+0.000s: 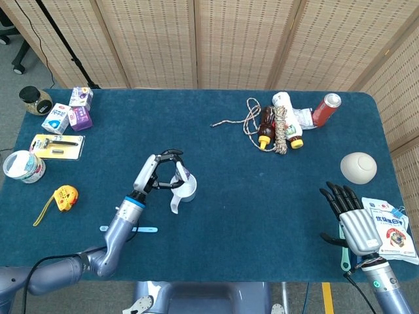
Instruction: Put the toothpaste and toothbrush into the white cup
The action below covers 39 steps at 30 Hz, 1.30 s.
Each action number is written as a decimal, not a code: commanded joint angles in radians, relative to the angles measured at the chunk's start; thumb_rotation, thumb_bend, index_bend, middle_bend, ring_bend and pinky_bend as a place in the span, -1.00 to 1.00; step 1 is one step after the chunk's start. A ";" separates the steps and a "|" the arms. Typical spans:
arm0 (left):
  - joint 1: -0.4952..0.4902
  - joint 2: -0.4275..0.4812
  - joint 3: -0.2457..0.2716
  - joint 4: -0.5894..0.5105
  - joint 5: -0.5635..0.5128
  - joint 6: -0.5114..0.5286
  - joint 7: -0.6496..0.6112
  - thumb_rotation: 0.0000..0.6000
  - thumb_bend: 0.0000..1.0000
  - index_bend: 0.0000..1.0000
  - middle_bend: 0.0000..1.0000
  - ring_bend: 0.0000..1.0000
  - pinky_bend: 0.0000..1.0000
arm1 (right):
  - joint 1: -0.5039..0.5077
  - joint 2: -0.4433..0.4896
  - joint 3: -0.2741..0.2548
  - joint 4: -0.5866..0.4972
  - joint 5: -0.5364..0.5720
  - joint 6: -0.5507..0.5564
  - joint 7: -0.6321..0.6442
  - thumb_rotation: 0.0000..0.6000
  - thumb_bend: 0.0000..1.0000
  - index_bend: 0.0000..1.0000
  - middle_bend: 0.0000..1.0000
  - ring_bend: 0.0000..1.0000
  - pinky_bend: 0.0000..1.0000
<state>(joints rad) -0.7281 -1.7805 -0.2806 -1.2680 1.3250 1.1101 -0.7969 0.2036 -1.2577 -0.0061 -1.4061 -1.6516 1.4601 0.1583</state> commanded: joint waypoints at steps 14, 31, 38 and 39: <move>-0.016 -0.087 0.020 0.114 0.030 -0.039 -0.037 1.00 -0.37 0.50 0.12 -0.83 -1.00 | 0.002 0.001 0.000 0.001 0.002 -0.009 0.008 1.00 -1.00 -1.00 -1.00 -1.00 -1.00; -0.025 -0.118 0.022 0.158 0.047 -0.056 -0.044 1.00 -0.37 0.47 -0.04 -0.92 -1.00 | 0.003 0.000 -0.001 0.001 0.001 -0.012 0.010 1.00 -1.00 -1.00 -1.00 -1.00 -1.00; -0.020 -0.114 0.035 0.164 0.069 -0.047 -0.057 1.00 -0.38 0.20 -0.43 -1.00 -1.00 | 0.003 0.000 -0.001 0.001 0.001 -0.014 0.015 1.00 -1.00 -1.00 -1.00 -1.00 -1.00; -0.019 -0.113 0.038 0.167 0.074 -0.044 -0.057 1.00 -0.38 0.14 -0.46 -1.00 -1.00 | 0.003 0.001 -0.001 0.001 0.000 -0.014 0.015 1.00 -1.00 -1.00 -1.00 -1.00 -1.00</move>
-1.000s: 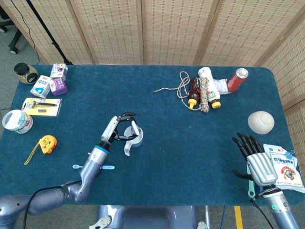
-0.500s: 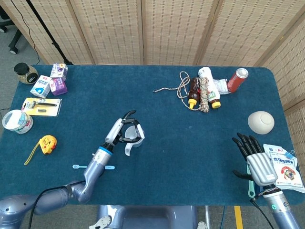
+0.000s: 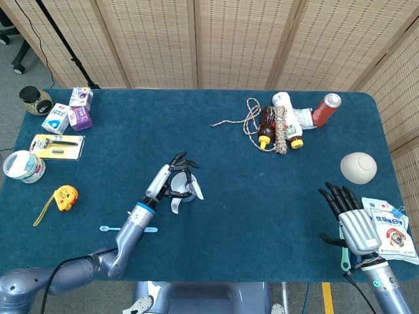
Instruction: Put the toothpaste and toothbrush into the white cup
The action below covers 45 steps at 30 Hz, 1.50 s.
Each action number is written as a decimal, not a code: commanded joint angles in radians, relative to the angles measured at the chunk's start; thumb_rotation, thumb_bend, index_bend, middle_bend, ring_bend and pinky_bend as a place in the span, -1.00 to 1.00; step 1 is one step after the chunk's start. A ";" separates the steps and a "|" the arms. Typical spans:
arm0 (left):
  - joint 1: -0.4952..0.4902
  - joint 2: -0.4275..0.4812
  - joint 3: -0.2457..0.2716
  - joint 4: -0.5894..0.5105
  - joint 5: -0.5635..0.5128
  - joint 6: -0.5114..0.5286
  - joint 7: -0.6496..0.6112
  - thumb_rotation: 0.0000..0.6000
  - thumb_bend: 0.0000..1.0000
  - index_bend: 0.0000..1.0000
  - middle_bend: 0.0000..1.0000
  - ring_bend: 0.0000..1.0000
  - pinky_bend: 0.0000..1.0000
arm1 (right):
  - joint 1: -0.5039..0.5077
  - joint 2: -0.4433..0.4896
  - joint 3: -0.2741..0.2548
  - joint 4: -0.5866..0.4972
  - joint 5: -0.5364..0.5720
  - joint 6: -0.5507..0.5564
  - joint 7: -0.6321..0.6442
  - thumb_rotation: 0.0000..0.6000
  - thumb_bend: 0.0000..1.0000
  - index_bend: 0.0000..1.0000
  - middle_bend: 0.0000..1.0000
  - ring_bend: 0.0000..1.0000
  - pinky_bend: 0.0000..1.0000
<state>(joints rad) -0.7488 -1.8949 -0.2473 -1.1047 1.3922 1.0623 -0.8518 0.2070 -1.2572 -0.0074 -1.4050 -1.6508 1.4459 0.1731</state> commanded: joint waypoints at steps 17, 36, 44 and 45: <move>0.026 0.013 0.041 0.022 0.071 0.079 -0.033 1.00 -0.39 -0.41 -0.81 -1.00 -1.00 | 0.000 0.001 -0.002 -0.004 -0.005 0.001 0.000 1.00 -1.00 -1.00 -1.00 -1.00 -1.00; 0.175 0.475 0.124 -0.369 0.103 0.185 0.314 1.00 -0.40 -0.70 -1.00 -1.00 -1.00 | -0.006 0.009 -0.008 -0.022 -0.025 0.023 -0.007 1.00 -1.00 -1.00 -1.00 -1.00 -1.00; 0.270 0.698 0.227 -0.615 0.022 0.135 0.592 1.00 -0.40 -0.57 -1.00 -1.00 -1.00 | -0.008 0.012 -0.012 -0.033 -0.034 0.027 -0.011 1.00 -1.00 -1.00 -1.00 -1.00 -1.00; 0.277 0.706 0.235 -0.627 0.017 0.135 0.612 1.00 -0.40 -0.57 -1.00 -1.00 -1.00 | -0.008 0.013 -0.012 -0.034 -0.034 0.027 -0.011 1.00 -1.00 -1.00 -1.00 -1.00 -1.00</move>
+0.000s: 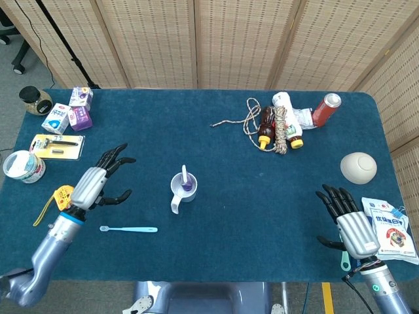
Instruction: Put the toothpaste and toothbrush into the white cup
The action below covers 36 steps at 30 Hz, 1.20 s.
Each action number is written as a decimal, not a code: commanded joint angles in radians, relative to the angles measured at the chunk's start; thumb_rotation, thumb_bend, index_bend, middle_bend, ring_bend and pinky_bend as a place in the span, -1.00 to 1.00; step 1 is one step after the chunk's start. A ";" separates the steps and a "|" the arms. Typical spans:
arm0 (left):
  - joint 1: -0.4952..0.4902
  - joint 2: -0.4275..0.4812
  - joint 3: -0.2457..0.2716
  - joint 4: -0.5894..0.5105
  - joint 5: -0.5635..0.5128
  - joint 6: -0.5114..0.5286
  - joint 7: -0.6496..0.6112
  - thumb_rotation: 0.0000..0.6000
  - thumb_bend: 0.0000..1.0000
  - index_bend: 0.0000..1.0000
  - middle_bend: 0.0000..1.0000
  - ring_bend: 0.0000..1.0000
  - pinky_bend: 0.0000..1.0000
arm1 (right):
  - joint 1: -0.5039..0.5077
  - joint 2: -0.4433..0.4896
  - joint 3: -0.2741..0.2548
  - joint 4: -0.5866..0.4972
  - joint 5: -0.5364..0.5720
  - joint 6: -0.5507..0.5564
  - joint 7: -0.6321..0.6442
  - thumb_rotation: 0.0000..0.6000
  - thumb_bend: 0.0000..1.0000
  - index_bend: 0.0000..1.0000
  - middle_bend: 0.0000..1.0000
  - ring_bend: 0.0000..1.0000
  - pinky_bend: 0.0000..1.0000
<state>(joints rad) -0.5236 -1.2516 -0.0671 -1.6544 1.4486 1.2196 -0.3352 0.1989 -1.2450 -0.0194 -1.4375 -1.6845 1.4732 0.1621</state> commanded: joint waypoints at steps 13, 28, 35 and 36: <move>0.149 -0.024 0.116 -0.108 -0.121 0.032 0.419 1.00 -0.39 -0.27 -1.00 -1.00 -1.00 | -0.002 0.006 -0.005 -0.009 -0.013 0.009 0.009 1.00 -1.00 -1.00 -1.00 -1.00 -1.00; 0.163 -0.205 0.105 -0.092 -0.223 0.011 0.677 1.00 -0.39 -0.27 -1.00 -1.00 -1.00 | 0.002 0.014 -0.002 -0.001 -0.003 0.000 0.047 1.00 -1.00 -1.00 -1.00 -1.00 -1.00; 0.152 -0.270 0.086 -0.060 -0.283 -0.019 0.742 1.00 -0.39 -0.27 -1.00 -1.00 -1.00 | 0.004 0.014 -0.002 0.001 -0.003 -0.003 0.053 1.00 -1.00 -1.00 -1.00 -1.00 -1.00; 0.150 -0.281 0.083 -0.053 -0.293 -0.025 0.751 1.00 -0.40 -0.27 -1.00 -1.00 -1.00 | 0.004 0.014 -0.002 0.001 -0.003 -0.003 0.053 1.00 -1.00 -1.00 -1.00 -1.00 -1.00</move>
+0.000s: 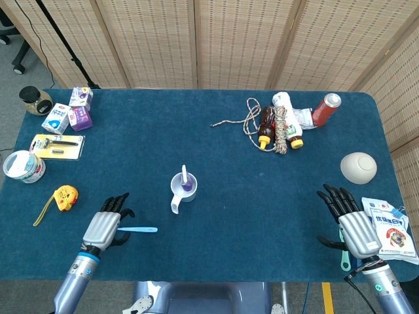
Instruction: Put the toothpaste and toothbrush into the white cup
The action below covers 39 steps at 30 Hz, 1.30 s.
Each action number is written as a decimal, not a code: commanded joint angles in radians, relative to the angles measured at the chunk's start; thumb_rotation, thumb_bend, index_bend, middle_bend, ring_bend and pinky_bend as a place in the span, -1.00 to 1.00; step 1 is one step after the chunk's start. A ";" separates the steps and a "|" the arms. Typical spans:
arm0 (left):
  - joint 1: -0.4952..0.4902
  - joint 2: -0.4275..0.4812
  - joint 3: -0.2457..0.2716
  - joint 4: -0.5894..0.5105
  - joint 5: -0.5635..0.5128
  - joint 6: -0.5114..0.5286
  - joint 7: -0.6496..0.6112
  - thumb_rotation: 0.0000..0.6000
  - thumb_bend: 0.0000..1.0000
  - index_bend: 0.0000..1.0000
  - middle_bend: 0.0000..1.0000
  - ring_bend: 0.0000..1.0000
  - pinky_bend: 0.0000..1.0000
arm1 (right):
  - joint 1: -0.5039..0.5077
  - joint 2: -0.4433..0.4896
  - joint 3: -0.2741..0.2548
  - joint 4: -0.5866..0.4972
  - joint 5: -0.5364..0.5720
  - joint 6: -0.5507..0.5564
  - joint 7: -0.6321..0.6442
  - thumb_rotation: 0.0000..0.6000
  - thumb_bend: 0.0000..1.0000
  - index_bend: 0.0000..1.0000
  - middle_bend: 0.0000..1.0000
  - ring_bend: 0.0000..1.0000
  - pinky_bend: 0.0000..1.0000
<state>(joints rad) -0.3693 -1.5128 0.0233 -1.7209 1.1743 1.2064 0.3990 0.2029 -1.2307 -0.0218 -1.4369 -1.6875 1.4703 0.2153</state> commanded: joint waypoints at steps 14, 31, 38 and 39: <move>-0.008 -0.095 -0.020 0.059 -0.059 -0.009 0.092 1.00 -0.39 -0.23 -1.00 -1.00 -1.00 | 0.001 0.001 0.001 0.002 0.002 -0.002 0.007 1.00 -1.00 -1.00 -1.00 -1.00 -1.00; 0.013 -0.167 -0.009 0.098 -0.018 0.040 0.138 1.00 -0.38 -0.07 -1.00 -1.00 -1.00 | 0.004 0.002 0.001 0.004 0.004 -0.005 0.019 1.00 -1.00 -1.00 -1.00 -1.00 -1.00; 0.014 -0.183 -0.016 0.107 -0.020 0.042 0.152 1.00 -0.33 -0.06 -1.00 -1.00 -1.00 | 0.004 0.003 0.001 0.004 0.004 -0.007 0.020 1.00 -1.00 -1.00 -1.00 -1.00 -1.00; 0.014 -0.184 -0.017 0.107 -0.020 0.042 0.154 1.00 -0.33 -0.06 -1.00 -1.00 -1.00 | 0.004 0.003 0.001 0.004 0.004 -0.007 0.021 1.00 -1.00 -1.00 -1.00 -1.00 -1.00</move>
<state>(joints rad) -0.3551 -1.6966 0.0071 -1.6138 1.1541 1.2480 0.5530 0.2073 -1.2280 -0.0210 -1.4333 -1.6836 1.4635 0.2360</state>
